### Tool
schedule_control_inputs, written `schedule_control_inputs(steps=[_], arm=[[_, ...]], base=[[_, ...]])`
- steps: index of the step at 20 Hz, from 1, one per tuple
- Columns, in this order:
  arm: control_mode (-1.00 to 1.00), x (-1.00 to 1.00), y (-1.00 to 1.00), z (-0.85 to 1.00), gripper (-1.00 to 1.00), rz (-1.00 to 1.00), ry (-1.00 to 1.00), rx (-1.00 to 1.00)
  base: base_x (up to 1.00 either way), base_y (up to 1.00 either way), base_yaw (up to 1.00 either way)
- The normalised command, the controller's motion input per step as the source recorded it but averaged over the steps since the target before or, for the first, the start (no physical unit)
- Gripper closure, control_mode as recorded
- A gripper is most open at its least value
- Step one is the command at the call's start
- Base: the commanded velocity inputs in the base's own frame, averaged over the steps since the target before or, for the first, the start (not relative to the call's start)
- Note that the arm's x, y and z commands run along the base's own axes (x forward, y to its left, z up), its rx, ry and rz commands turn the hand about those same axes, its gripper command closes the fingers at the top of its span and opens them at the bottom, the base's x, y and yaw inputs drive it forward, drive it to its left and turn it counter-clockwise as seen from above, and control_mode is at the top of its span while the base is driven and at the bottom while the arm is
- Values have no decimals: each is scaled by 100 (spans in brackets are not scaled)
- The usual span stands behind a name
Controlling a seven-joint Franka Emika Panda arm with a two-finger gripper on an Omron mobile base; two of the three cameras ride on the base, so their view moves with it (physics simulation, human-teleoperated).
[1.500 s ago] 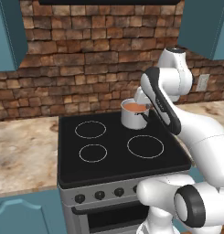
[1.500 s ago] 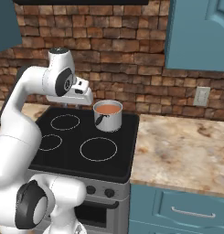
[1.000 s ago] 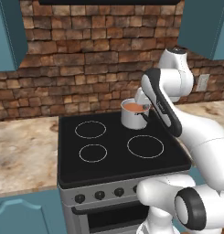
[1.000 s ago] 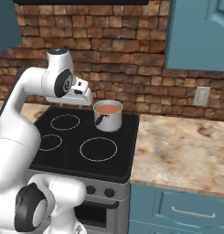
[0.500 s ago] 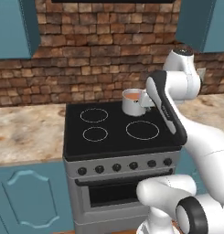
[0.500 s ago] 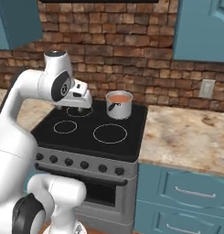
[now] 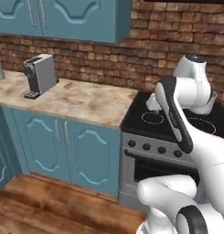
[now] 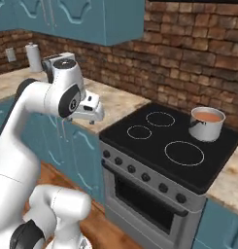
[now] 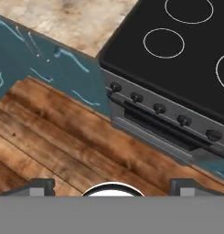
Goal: Retrieve the chicken drumstick from the fridge and place it on the saucepan with marinade on the stove.
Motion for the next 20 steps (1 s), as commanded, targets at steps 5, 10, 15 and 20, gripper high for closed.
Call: schedule_control_inputs(steps=[5,10,15,20], arm=[[100,0,0,0,-100,0,0,0],[100,0,0,0,-100,0,0,0],[100,0,0,0,-100,0,0,0],[100,0,0,0,-100,0,0,0]], base=[[0,0,100],[0,0,100],[0,0,100],[0,0,100]])
